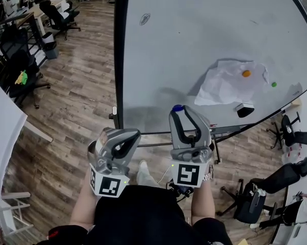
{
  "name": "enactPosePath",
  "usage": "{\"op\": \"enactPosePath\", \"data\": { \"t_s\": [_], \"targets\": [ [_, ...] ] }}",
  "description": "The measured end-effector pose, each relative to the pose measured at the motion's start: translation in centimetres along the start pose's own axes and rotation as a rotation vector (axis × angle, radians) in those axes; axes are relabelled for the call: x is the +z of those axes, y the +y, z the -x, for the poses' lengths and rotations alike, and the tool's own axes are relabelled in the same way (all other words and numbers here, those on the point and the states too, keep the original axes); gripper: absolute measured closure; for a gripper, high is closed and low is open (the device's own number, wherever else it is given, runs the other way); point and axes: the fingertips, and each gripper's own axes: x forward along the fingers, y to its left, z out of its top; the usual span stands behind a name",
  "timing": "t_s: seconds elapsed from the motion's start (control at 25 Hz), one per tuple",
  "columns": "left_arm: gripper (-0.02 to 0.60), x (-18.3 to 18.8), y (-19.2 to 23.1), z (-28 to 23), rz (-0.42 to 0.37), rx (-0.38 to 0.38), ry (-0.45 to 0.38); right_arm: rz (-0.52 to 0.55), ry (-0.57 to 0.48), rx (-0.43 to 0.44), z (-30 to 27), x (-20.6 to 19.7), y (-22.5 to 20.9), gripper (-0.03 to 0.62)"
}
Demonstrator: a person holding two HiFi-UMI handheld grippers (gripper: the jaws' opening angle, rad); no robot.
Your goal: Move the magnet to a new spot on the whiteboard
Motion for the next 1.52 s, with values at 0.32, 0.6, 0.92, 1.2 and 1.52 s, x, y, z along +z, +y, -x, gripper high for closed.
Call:
{"op": "enactPosePath", "data": {
  "t_s": [0.32,0.6,0.92,1.2,1.52],
  "targets": [
    [0.58,-1.0,1.2,0.0,-0.01,0.021,0.022,-0.011,0.0,0.004,-2.1,-0.5,0.2,0.47],
    [0.58,-1.6,1.8,-0.1,-0.017,0.032,0.035,-0.031,0.016,0.003,-3.8,-1.2,0.0,0.47],
    [0.58,-2.3,2.1,-0.4,-0.013,0.048,0.051,-0.039,0.048,0.006,-5.4,-2.2,-0.5,0.47],
    [0.58,-2.7,2.1,-0.9,-0.01,0.058,0.062,-0.049,0.049,0.019,-6.1,-2.8,-0.6,0.469],
    [0.58,-3.0,2.0,-1.5,-0.019,0.058,0.069,-0.043,0.041,0.029,-6.5,-3.1,-0.9,0.47]
  ]
}}
